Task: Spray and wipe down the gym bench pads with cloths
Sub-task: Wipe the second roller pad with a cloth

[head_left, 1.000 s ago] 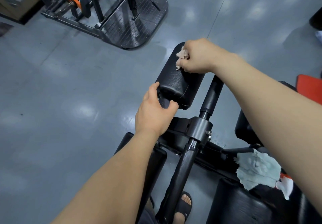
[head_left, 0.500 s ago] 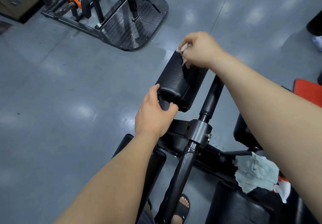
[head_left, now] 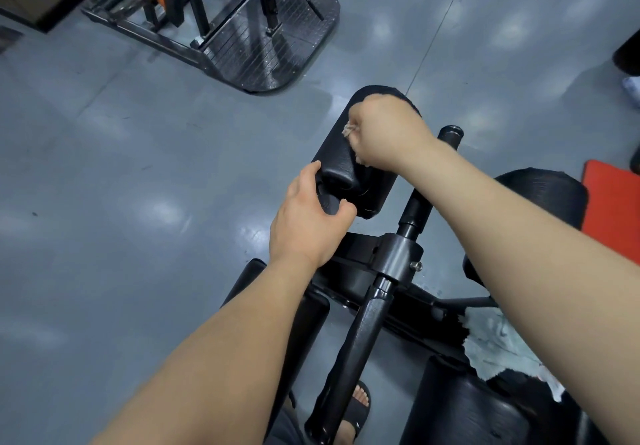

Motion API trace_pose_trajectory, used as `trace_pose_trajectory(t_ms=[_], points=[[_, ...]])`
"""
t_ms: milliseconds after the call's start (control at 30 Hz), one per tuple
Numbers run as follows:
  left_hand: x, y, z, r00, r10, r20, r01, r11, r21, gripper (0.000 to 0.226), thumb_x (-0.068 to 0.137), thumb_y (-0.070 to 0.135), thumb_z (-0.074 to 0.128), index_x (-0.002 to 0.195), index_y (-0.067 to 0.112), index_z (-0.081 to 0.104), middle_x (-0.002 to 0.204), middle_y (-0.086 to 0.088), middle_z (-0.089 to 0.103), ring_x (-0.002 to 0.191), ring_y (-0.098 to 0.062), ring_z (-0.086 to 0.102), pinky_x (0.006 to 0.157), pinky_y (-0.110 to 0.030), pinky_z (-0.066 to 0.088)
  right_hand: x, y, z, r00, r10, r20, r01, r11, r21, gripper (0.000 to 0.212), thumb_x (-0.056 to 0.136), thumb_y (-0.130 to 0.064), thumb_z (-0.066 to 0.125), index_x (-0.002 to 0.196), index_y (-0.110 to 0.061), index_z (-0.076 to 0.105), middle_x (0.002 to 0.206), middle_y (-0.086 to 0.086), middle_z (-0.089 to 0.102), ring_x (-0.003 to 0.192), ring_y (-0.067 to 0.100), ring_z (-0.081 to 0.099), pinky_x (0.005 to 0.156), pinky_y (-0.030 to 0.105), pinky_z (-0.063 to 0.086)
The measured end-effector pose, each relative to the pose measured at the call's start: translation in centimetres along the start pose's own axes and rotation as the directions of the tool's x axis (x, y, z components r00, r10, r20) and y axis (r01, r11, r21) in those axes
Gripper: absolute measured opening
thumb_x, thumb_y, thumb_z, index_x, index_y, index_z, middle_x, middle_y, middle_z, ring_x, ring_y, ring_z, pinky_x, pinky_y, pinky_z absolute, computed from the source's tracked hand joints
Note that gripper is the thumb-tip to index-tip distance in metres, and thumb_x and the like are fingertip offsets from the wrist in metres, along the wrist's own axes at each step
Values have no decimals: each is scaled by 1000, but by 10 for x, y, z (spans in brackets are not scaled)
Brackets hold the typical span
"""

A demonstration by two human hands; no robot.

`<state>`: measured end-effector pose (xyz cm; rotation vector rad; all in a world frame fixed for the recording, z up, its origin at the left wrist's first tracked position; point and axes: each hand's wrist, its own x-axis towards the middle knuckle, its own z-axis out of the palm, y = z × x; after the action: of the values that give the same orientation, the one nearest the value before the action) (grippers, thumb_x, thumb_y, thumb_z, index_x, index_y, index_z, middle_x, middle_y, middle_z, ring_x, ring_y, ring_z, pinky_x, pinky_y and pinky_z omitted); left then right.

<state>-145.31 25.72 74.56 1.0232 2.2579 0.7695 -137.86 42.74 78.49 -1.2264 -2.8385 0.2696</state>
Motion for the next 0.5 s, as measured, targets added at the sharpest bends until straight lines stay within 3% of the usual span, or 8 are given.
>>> trace_pose_trajectory(t_ms=[167,267,400,500], points=[[2,-1,2,1000,-13,-6,13,999,31,81,82,56,59,153,39,24,151,16,41,125,-15,53,91,-35,45,-28,-26,1,991,-116,70,104,983,153,24,93,-29,56,81,-10,63,85,6,58,82,26,56,66,33,39],[3,-1,2,1000,-14,-2,14,999,38,79,82,60,57,152,37,28,149,15,41,123,-15,54,89,-36,47,-33,-20,-6,979,-148,143,109,962,251,23,87,-32,63,83,-9,65,80,3,57,85,20,54,72,36,46],[2,-3,2,1000,2,7,-3,999,33,75,84,54,58,151,35,29,153,17,33,118,-14,54,86,-32,42,-24,7,-14,966,-152,208,104,969,224,25,86,-21,60,107,-24,72,96,-1,55,95,18,58,85,37,51],[1,-4,2,1000,25,-5,-24,999,25,71,84,53,59,148,37,32,147,20,32,111,-14,57,86,-35,46,-3,32,-13,990,-48,135,27,988,154,35,85,-19,56,112,-35,70,100,-2,52,98,25,59,85,41,54]])
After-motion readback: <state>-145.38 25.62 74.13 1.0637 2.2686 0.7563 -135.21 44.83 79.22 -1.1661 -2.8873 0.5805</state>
